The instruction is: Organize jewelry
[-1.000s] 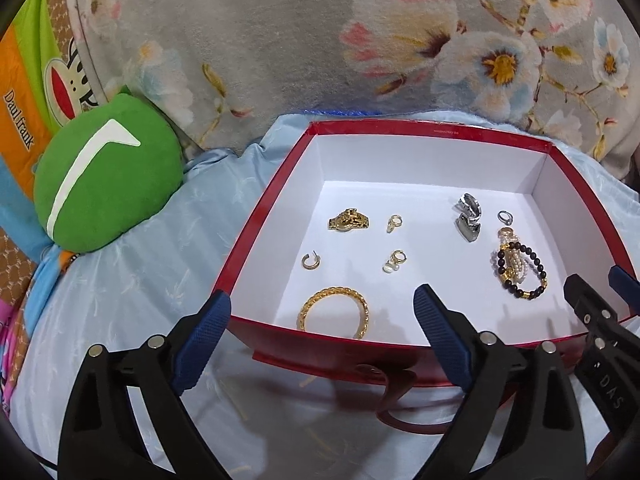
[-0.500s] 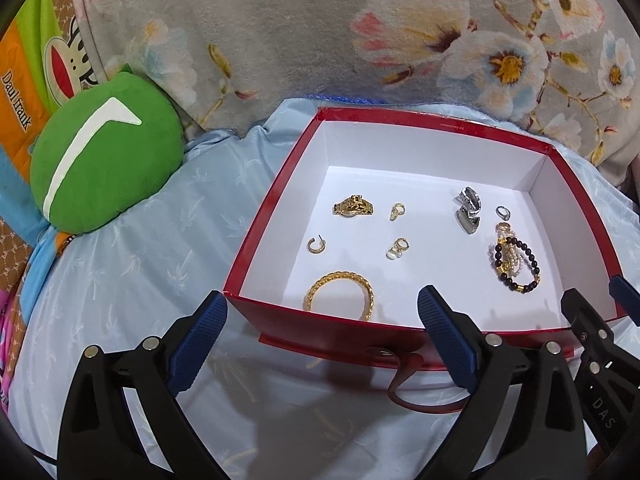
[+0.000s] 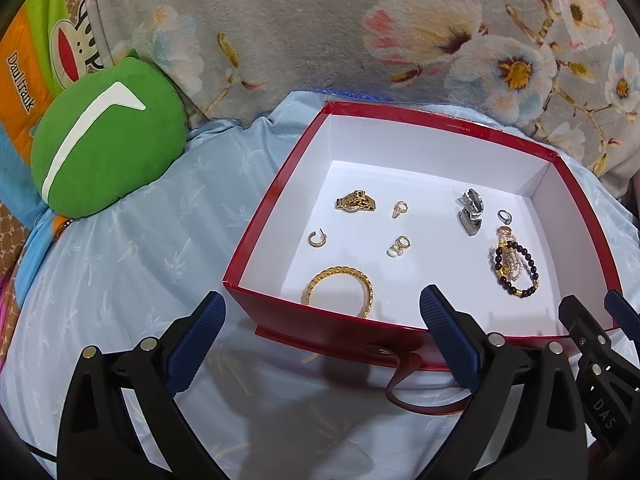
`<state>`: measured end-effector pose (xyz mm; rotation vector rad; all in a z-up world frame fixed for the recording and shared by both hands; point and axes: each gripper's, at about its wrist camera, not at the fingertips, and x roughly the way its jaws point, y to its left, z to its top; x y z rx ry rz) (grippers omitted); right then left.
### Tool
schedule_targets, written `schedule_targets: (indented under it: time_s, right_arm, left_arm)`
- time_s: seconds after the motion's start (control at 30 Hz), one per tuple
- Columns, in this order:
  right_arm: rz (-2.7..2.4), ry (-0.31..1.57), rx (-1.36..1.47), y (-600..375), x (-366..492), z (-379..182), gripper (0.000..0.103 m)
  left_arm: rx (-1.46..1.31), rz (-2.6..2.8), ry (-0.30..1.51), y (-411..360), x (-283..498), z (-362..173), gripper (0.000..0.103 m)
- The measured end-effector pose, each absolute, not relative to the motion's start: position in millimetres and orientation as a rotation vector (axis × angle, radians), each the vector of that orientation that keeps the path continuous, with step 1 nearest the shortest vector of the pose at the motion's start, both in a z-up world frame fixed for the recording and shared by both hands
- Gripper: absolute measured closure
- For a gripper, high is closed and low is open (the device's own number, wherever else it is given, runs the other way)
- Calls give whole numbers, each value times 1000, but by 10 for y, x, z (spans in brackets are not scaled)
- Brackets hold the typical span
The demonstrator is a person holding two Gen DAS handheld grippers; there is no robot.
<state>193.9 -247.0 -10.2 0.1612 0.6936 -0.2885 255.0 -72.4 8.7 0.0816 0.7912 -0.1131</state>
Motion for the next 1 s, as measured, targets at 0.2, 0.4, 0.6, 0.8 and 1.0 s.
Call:
schedule_targets:
  time_s: [0.2,0.4,0.6,0.8,1.0]
  right_arm:
    - [-288,694,164,-2473,1937,-110,26]
    - [-290,693,165,-2469,1935,-112,25]
    - [-290,692,164,-2474,1933,-113,24]
    - [-290,692,164,-2476,1932,-109,24]
    - [-290,692,163,-2477,1930,-109,24]
  left_arm:
    - [75,-112,794,-715,2543,78,6]
    - [7,-119,822,-644,2574,50,5]
    - [-6,-127,824,-636,2586,41,5]
    - [108,-84,758,-769,2513,84,5]
    - [139,-68,736,-795,2502,94,5]
